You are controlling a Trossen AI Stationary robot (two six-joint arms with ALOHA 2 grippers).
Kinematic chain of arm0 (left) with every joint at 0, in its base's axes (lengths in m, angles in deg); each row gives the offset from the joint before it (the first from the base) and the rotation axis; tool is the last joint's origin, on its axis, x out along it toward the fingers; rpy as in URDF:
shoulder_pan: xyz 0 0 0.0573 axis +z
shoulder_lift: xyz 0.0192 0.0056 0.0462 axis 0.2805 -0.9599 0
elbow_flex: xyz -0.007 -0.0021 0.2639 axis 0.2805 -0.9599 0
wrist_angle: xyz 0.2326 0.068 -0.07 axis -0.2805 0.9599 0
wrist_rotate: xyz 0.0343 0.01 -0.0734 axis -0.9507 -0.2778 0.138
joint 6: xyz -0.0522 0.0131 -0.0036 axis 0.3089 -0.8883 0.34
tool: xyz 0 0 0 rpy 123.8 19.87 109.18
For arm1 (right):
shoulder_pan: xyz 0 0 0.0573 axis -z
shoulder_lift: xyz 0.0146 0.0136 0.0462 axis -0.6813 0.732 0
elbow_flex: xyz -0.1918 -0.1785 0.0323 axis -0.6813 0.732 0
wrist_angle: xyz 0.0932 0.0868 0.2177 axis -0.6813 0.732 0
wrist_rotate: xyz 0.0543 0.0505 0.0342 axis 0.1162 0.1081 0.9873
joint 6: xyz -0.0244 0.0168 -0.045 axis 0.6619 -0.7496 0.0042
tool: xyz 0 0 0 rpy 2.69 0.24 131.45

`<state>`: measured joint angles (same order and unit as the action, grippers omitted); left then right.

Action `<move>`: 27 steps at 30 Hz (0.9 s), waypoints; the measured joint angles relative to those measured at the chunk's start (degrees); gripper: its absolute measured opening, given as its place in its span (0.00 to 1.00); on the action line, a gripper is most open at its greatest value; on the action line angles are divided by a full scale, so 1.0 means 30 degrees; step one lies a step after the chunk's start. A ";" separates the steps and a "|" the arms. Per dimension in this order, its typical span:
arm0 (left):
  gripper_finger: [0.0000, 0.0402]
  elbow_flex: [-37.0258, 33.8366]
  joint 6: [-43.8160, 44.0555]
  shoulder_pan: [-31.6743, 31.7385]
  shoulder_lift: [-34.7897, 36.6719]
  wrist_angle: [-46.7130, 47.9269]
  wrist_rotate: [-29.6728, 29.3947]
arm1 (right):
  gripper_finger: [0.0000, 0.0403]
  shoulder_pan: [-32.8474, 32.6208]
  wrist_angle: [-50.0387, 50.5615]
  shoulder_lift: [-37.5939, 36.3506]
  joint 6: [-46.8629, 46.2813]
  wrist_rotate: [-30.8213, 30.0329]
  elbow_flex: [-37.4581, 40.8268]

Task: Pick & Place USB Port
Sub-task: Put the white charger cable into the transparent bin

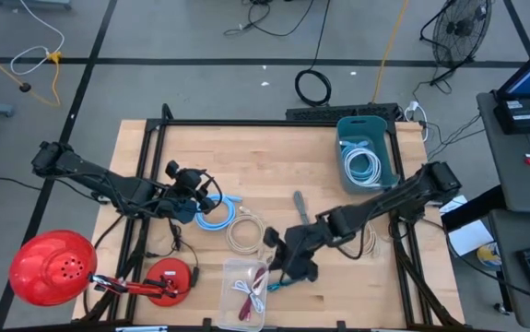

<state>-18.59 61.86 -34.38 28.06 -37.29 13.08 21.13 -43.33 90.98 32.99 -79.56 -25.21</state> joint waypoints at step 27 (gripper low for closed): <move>0.38 0.0000 0.0372 0.0044 -0.0007 0.0316 -0.0126 | 0.00 0.0140 0.1927 0.5834 0.1881 0.1586 -0.6016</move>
<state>-18.59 62.97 -34.25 28.03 -36.34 12.70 21.55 -37.55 108.48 38.64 -74.80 -43.25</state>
